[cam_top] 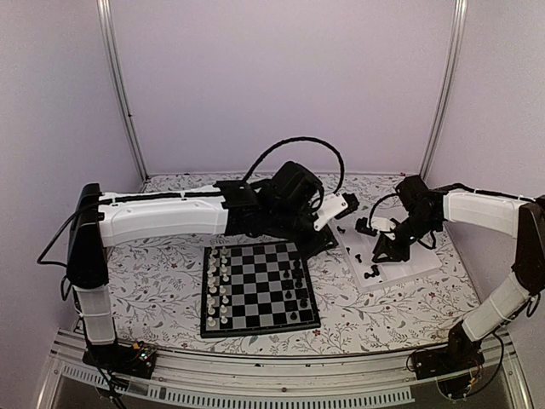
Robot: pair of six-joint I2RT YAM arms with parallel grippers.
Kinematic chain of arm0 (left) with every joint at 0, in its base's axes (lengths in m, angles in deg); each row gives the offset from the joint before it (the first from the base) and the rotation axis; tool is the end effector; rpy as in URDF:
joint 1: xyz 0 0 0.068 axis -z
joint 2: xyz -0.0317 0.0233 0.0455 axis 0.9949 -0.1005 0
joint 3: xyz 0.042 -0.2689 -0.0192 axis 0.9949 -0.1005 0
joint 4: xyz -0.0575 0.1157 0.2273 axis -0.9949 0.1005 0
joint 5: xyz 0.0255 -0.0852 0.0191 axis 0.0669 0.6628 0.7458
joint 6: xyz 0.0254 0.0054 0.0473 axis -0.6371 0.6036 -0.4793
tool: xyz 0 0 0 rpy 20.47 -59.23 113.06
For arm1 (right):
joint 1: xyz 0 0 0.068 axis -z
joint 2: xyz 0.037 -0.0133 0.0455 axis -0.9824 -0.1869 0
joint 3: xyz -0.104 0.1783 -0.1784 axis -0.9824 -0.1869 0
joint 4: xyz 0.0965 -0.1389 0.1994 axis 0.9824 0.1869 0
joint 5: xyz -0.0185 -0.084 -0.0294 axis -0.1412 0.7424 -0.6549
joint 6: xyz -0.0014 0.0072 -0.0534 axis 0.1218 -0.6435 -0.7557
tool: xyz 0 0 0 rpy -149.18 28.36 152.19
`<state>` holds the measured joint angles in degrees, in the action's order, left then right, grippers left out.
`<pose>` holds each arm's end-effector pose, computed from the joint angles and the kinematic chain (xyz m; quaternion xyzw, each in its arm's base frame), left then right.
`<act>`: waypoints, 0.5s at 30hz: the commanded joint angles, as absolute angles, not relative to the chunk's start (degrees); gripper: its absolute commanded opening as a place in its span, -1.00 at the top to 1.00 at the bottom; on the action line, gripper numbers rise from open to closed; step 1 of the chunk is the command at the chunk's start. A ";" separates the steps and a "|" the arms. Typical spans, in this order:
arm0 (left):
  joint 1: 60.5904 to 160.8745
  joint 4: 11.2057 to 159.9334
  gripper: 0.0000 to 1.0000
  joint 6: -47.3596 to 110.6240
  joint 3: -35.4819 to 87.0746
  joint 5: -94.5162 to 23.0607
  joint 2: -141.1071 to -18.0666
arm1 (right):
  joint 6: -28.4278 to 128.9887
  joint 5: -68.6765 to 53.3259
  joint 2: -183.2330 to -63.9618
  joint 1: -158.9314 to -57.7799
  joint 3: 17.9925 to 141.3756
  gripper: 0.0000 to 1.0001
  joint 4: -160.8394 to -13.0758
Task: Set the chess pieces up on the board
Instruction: Pick up the chess piece from the storage box.
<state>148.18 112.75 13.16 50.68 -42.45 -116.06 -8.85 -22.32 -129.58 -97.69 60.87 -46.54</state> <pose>0.1988 -0.4089 0.2834 0.5296 0.7349 -0.2129 0.3662 0.2639 0.1023 0.2044 -0.5863 0.7710 0.1359 0.2084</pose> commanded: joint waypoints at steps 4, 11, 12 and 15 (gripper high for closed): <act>147.23 108.20 0.36 15.62 47.17 -42.66 -112.91 | -11.25 -17.42 -133.63 -101.66 61.29 0.41 -45.67; 146.59 105.67 0.35 17.07 43.47 -42.35 -110.65 | -9.37 -14.79 -139.83 -103.02 63.20 0.34 -45.45; 146.49 105.60 0.35 17.24 43.11 -42.42 -110.43 | -9.36 -14.72 -140.45 -103.19 63.27 0.34 -45.45; 146.35 105.12 0.35 17.53 42.00 -42.46 -109.87 | -9.36 -14.96 -141.32 -103.69 63.52 0.32 -45.50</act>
<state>147.06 107.77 16.44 43.54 -42.54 -112.49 -9.92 -15.83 -140.18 -102.76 61.83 -45.97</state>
